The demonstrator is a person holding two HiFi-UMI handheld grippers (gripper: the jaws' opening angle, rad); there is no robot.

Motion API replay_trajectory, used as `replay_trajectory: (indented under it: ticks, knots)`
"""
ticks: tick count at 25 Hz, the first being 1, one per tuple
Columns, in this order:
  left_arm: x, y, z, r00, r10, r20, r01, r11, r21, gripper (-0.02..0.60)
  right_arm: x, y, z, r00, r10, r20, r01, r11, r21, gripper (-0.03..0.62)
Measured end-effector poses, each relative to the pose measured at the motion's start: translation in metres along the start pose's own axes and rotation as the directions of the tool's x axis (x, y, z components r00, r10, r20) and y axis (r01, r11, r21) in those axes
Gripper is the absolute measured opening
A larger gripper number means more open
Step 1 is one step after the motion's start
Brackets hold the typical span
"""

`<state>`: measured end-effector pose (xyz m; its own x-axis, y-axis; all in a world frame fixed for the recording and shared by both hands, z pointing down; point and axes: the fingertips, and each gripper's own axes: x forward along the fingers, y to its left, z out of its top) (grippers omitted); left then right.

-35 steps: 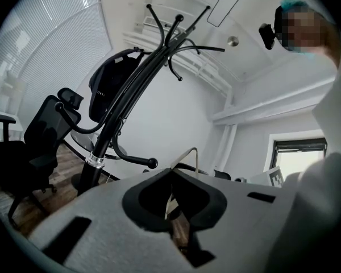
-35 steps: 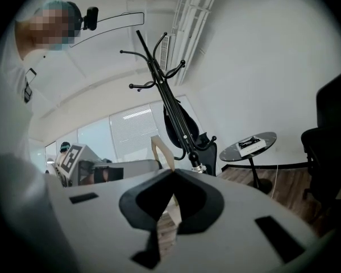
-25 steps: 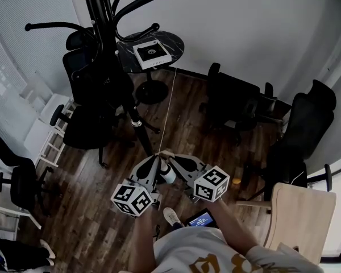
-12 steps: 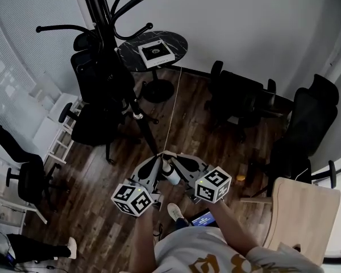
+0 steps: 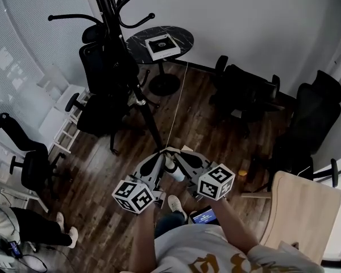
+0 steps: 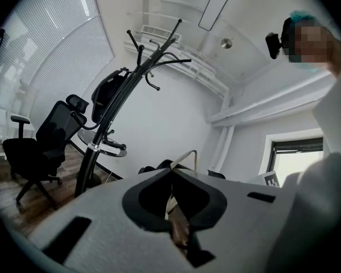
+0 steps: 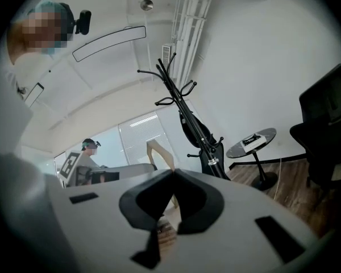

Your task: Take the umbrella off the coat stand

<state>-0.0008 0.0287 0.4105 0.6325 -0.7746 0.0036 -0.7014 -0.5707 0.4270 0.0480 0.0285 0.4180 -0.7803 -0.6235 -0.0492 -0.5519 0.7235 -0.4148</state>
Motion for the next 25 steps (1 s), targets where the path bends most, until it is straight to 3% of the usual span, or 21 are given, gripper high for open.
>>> replay_trajectory:
  ticks: [25]
  knots:
    - [-0.030, -0.029, -0.010, 1.000, -0.021, 0.014, 0.021, 1.000, 0.005, 0.023, -0.035, 0.032, -0.011, 1.000, -0.015, 0.002, 0.015, 1.000, -0.008, 0.014]
